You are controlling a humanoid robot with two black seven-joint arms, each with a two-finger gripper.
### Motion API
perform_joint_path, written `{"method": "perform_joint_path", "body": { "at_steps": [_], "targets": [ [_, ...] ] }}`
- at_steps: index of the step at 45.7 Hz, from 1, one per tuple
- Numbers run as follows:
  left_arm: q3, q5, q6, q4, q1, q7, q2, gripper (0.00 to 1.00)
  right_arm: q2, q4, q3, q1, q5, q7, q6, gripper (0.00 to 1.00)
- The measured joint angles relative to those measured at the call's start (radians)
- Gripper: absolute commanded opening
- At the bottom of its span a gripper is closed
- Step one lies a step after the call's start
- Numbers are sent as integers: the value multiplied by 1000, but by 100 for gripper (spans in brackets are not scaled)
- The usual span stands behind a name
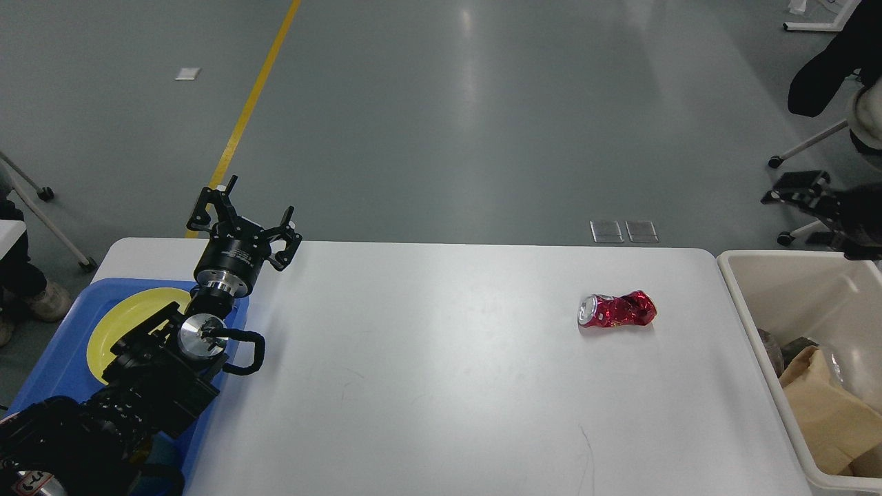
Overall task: Tidy desktop
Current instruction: 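Raise the right arm up and away from the bin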
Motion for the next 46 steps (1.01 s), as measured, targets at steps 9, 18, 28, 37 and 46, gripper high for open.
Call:
{"method": "perform_joint_path", "body": {
  "at_steps": [9,18,28,37,46],
  "targets": [
    [0,0,0,0,0,0,0,97,137,6,11,110,99,-32,20,100],
    [0,0,0,0,0,0,0,97,255,-4,3,162,265,-170,13,100],
    [0,0,0,0,0,0,0,97,331,9,11,204,284,-270,8,100],
    [0,0,0,0,0,0,0,97,325,10,50,240,284,-356,8,100],
    [0,0,0,0,0,0,0,97,279,4,59,371,262,-388,7,100]
  ]
}}
